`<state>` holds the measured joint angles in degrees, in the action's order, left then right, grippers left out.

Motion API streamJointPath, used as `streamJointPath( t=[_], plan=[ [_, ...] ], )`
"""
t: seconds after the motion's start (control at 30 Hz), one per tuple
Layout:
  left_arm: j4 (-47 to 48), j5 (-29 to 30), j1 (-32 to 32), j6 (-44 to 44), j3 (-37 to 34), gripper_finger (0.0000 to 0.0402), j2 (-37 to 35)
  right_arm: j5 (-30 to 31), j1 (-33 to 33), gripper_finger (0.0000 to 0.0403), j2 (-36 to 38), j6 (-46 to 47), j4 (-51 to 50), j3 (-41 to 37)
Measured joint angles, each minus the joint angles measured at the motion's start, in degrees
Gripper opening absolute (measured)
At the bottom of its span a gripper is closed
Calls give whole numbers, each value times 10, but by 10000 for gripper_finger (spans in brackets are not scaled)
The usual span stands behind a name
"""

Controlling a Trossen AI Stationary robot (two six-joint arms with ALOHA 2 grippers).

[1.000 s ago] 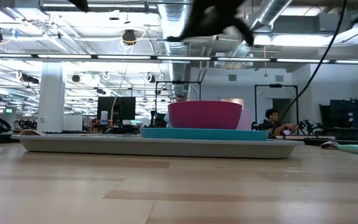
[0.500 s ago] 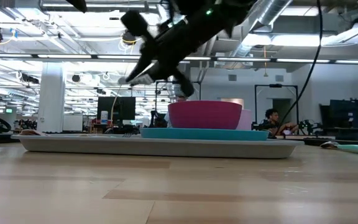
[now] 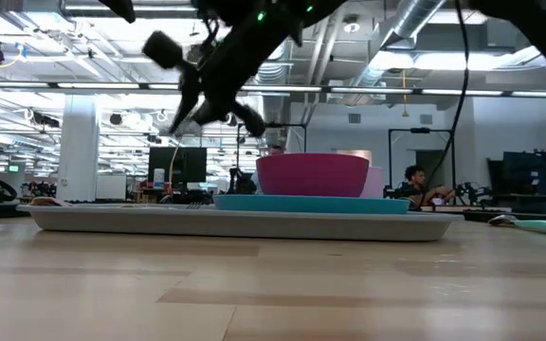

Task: Set up tray
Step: Put the white knife on the brown napkin to the left of the fork

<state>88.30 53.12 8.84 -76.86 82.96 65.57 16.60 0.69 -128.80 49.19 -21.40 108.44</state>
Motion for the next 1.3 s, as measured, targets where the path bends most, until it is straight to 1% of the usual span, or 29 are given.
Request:
streamJointPath(
  t=[0.03,0.1,0.17,0.23,0.4,0.7,0.8,1.03,1.17,1.23,1.3],
  plan=[
    [2,-1,0,5,0,0,0,1,-2,9,-10,5,-12,10],
    [14,-2,0,1,0,0,1,3,-8,10,-39,18,2,34],
    [18,-3,0,-10,0,0,0,-1,-13,11,-54,22,-21,46],
    [18,-3,0,-2,0,0,0,-2,-17,11,-74,24,-10,66],
    [18,-3,0,1,0,0,1,-2,-25,12,-92,24,-24,95],
    [17,-3,0,1,0,0,1,1,-32,19,-94,54,-57,97],
    [17,-3,0,1,0,0,1,1,-32,27,-94,74,-56,97],
    [17,-2,0,29,0,0,1,0,-31,53,-94,84,-56,97],
    [17,-2,0,31,0,0,1,-1,-31,63,-93,83,-56,97],
    [17,-2,0,31,0,0,1,-5,-33,67,-93,83,-56,97],
    [17,-2,0,31,0,0,1,-28,-37,71,-93,73,-52,97]
  ],
)
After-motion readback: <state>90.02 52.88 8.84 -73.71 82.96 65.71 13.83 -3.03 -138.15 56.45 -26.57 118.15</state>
